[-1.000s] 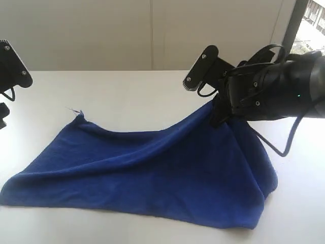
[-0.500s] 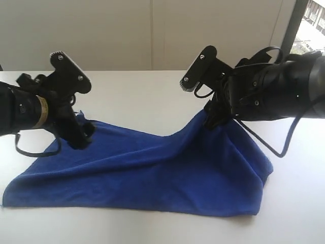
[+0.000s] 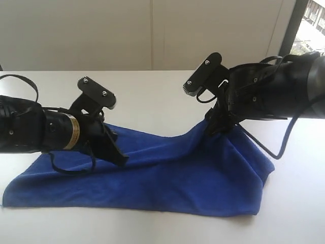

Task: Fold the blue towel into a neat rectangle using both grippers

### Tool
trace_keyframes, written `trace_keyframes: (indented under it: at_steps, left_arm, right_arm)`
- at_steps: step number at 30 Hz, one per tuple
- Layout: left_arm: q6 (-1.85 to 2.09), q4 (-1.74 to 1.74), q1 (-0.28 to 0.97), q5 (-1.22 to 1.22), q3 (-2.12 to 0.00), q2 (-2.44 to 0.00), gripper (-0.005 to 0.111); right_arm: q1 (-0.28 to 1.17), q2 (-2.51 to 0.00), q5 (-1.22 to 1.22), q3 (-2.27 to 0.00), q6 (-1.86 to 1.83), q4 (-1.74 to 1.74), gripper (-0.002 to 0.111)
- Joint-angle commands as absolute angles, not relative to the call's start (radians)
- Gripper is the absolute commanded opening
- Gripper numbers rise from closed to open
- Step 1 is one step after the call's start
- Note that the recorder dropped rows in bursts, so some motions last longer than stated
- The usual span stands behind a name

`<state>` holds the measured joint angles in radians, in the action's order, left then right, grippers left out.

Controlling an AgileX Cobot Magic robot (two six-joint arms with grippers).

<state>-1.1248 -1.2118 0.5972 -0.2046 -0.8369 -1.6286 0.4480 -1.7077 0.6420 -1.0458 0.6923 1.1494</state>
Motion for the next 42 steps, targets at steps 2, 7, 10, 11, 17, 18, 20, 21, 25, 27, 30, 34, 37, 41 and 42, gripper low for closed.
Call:
trace_keyframes:
  at_steps: [2,7,10,11,17,18,20,21,25,27,30,34,37,41,42]
  left_arm:
    - [-1.156,-1.237,0.611,-0.182,-0.833,-1.706,0.0]
    - [-1.182,-1.25,0.611,-0.123,-0.819,-1.787,0.0]
    - [-1.182,-1.262,0.611,-0.112,-0.81,-1.813,0.0]
    - [-1.182,-1.262,0.611,-0.082,-0.807,-1.818,0.0]
    - [-1.182,-1.26,0.611,0.13,-0.77,-1.827,0.0]
    - [-1.173,-1.254,0.611,0.16,-0.763,-1.827,0.0]
    - [-1.158,-1.229,0.611,0.208,-0.748,-1.827,0.0]
    - [-1.14,-1.215,0.611,0.223,-0.742,-1.827,0.0]
    - [-1.009,-1.076,0.611,0.261,-0.721,-1.827,0.0]
    - [-0.905,-0.97,0.611,0.305,-0.721,-1.827,0.0]
    - [-0.799,-0.876,0.611,0.361,-0.721,-1.827,0.0]
    - [-0.752,-0.799,0.611,0.398,-0.721,-1.827,0.0]
    - [-0.691,-0.72,0.611,0.446,-0.721,-1.827,0.0]
    - [-0.654,-0.649,0.611,0.533,-0.721,-1.827,0.0]
    - [-0.654,-0.647,0.611,0.553,-0.721,-1.827,0.0]
  right_arm:
    - [0.438,-1.698,0.63,-1.045,0.683,1.138,0.075]
    - [0.438,-1.698,0.639,-1.045,0.681,1.101,0.075]
    - [0.438,-1.698,0.639,-1.045,0.676,1.091,0.075]
    - [0.438,-1.698,0.639,-1.045,0.676,1.091,0.075]
    - [0.438,-1.698,0.664,-1.045,0.676,1.085,0.075]
    - [0.438,-1.698,0.672,-1.045,0.669,1.076,0.075]
    - [0.438,-1.698,0.676,-1.045,0.627,1.034,0.075]
    - [0.438,-1.698,0.684,-1.045,0.599,1.01,0.075]
    - [0.438,-1.696,0.716,-1.045,0.48,0.919,0.075]
    - [0.438,-1.692,0.725,-1.045,0.442,0.891,0.075]
    - [0.438,-1.673,0.727,-1.045,0.411,0.879,0.075]
    - [0.436,-1.628,0.746,-1.045,0.383,0.868,0.075]
    - [0.416,-1.613,0.769,-1.045,0.297,0.774,0.073]
    - [0.339,-1.61,0.764,-1.045,0.028,0.481,0.07]
    - [0.314,-1.61,0.761,-1.045,-0.067,0.389,0.07]
